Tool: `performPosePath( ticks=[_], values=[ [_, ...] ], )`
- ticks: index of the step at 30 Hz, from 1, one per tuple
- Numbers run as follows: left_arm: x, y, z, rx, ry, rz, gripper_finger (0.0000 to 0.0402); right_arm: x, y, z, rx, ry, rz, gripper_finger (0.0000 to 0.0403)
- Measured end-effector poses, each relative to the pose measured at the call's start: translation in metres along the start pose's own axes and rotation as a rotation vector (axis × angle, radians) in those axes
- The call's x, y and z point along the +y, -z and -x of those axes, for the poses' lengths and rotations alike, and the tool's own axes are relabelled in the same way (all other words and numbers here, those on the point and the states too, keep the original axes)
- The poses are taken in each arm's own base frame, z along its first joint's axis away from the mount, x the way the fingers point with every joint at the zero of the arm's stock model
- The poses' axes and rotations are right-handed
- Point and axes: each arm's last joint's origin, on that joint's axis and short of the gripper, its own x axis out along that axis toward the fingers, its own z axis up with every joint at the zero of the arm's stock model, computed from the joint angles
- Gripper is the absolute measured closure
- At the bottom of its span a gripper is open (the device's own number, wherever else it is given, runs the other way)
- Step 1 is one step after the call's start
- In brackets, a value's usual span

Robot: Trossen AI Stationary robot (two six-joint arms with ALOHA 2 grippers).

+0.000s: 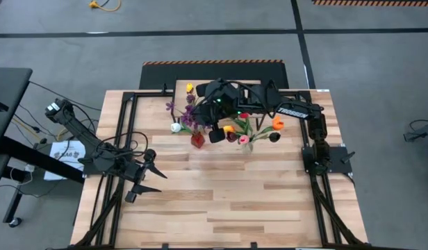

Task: Pick and place flowers into a vace then onto a shelf
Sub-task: Put the purple flower into the red vase

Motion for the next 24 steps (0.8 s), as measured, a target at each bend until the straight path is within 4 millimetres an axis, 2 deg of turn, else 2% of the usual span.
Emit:
performPosePath(
  ticks=[9, 18, 24],
  values=[
    [0.0, 0.0, 0.0, 0.001, 0.0, -0.002, 0.0186, -0.007, 0.014, -0.027, 0.053, -0.013, -0.02, 0.0403],
    [0.0, 0.0, 0.0, 0.001, 0.0, -0.002, 0.0186, -0.009, 0.019, -0.033, 0.066, -0.03, -0.034, 0.0403],
    [0.0, 0.0, 0.0, 0.002, 0.0, -0.002, 0.0186, -0.007, 0.018, -0.033, 0.064, -0.034, -0.033, 0.0387]
  ],
)
